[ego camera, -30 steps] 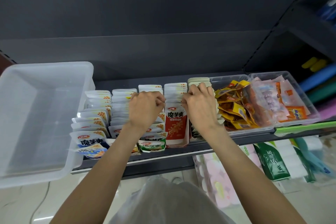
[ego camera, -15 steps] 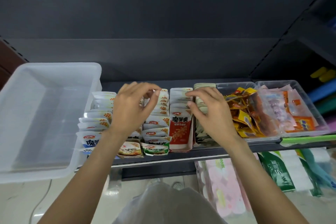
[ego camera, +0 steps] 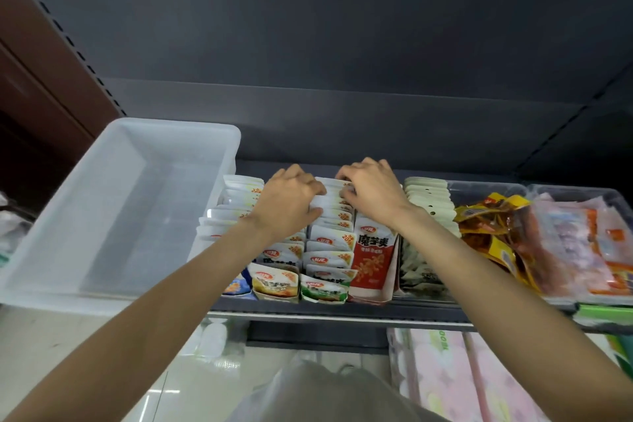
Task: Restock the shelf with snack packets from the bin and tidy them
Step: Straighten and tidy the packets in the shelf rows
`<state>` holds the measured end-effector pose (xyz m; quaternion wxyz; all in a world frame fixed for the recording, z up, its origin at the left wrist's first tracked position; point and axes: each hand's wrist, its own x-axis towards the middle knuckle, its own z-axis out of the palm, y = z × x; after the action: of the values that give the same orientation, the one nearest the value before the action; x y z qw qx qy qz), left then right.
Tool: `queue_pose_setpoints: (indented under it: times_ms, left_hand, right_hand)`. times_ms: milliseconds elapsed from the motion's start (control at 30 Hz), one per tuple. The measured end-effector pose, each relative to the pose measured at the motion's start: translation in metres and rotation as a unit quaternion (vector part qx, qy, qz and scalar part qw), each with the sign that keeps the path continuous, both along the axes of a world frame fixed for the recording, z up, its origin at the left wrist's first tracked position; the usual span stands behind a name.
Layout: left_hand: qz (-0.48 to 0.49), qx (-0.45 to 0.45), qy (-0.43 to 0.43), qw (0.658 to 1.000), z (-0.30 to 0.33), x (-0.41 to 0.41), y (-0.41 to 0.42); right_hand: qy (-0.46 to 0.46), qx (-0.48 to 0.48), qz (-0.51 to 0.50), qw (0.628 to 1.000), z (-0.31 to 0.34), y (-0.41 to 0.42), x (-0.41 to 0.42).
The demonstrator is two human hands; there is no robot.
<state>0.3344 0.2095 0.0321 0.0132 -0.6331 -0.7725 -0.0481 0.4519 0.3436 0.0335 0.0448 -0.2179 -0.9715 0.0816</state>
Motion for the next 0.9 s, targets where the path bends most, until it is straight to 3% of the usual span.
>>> queue_pose_setpoints:
  times_ms: [100, 200, 533, 633, 733, 900]
  left_hand:
    - [-0.01, -0.034, 0.054, 0.998, 0.002, 0.001, 0.004]
    - [-0.031, -0.051, 0.093, 0.994, 0.007, -0.001, 0.008]
    - [-0.066, -0.081, 0.089, 0.99, 0.011, -0.003, 0.016]
    - [-0.078, -0.061, 0.082, 0.992, 0.009, -0.002, 0.015]
    - [-0.08, 0.023, 0.068, 0.994, 0.007, -0.005, 0.009]
    - [-0.064, 0.08, 0.083, 0.991, 0.007, -0.006, 0.004]
  right_hand:
    - [-0.011, 0.015, 0.015, 1.0, 0.002, 0.001, 0.0]
    - [-0.008, 0.088, 0.05, 0.995, 0.006, 0.001, 0.001]
    - [-0.098, 0.13, 0.094, 0.982, 0.025, -0.003, -0.009]
    - [-0.118, 0.126, 0.099, 0.98, 0.028, -0.005, -0.015]
    - [-0.12, 0.12, 0.096, 0.981, 0.027, -0.006, -0.017]
    - [-0.066, 0.089, 0.059, 0.992, 0.022, -0.003, -0.014]
